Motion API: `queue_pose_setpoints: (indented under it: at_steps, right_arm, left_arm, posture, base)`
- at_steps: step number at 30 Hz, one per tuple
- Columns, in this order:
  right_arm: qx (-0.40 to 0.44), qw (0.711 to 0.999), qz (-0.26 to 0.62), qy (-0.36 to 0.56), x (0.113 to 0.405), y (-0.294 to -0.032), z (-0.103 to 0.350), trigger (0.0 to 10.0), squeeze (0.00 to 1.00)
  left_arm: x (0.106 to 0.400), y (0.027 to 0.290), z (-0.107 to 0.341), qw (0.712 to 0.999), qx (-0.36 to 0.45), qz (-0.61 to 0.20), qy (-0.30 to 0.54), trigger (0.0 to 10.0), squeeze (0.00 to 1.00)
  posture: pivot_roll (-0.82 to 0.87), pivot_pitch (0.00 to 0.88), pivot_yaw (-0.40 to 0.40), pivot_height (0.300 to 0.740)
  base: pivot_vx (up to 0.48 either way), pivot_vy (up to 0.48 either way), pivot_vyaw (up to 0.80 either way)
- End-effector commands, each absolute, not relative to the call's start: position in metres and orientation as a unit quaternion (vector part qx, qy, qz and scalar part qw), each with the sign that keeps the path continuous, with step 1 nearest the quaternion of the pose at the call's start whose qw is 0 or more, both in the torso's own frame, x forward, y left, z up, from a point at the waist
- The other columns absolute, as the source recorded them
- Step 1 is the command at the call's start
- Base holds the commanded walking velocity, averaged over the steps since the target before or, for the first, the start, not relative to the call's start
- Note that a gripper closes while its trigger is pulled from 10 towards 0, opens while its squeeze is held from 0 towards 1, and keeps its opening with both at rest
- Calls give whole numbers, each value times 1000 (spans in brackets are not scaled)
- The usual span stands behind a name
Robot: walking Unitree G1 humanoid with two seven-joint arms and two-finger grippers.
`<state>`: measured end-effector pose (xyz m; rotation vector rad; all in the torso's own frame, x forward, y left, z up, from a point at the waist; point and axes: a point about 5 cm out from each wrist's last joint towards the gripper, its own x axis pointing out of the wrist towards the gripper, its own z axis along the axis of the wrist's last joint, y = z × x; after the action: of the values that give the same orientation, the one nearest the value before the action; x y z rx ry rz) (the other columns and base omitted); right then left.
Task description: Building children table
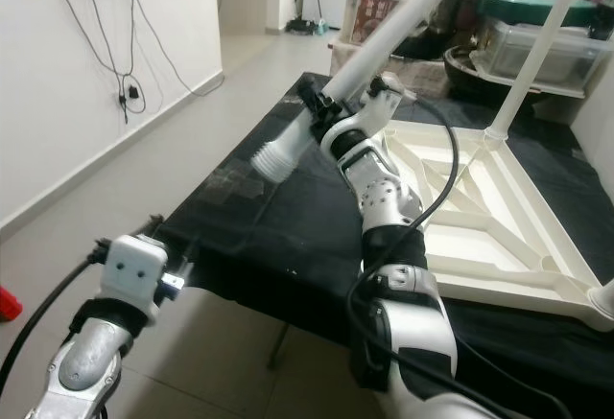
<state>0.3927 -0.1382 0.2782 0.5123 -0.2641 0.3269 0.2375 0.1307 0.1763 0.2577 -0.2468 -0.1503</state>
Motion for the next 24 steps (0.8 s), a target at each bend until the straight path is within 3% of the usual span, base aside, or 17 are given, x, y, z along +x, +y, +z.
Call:
queue_pose_setpoints:
  at_steps: [1,2,3,11,16,24]
  right_arm:
    - [128,966,131,-180,382,-132,285,9333,0]
    - [128,966,131,-180,382,-132,285,9333,0]
    - [71,968,143,-194,374,-123,283,10000,0]
    - [39,963,171,-203,356,-104,258,10000,0]
    - [7,965,160,-209,350,-97,245,10000,0]
    - [22,971,146,-186,350,-99,239,10000,0]
  left_arm:
    - [243,134,177,986,110,-53,-117,10000,0]
    - [243,134,177,986,110,-53,-117,10000,0]
    - [246,134,179,987,94,-43,-119,10000,0]
    - [254,136,184,990,82,-22,-117,10000,0]
    - [255,136,184,991,77,-18,-111,10000,0]
    - [256,139,182,991,80,-9,-104,10000,0]
  posture:
    - [107,0,-71,740]
    - [107,0,-71,740]
    - [107,0,-68,740]
    - [105,0,-66,740]
    - [106,0,-68,740]
    - [101,0,-76,740]
  base:
    - [0,0,0]
    - [0,0,0]
    - [0,0,0]
    - [0,0,0]
    - [0,0,789]
    - [226,-354,153]
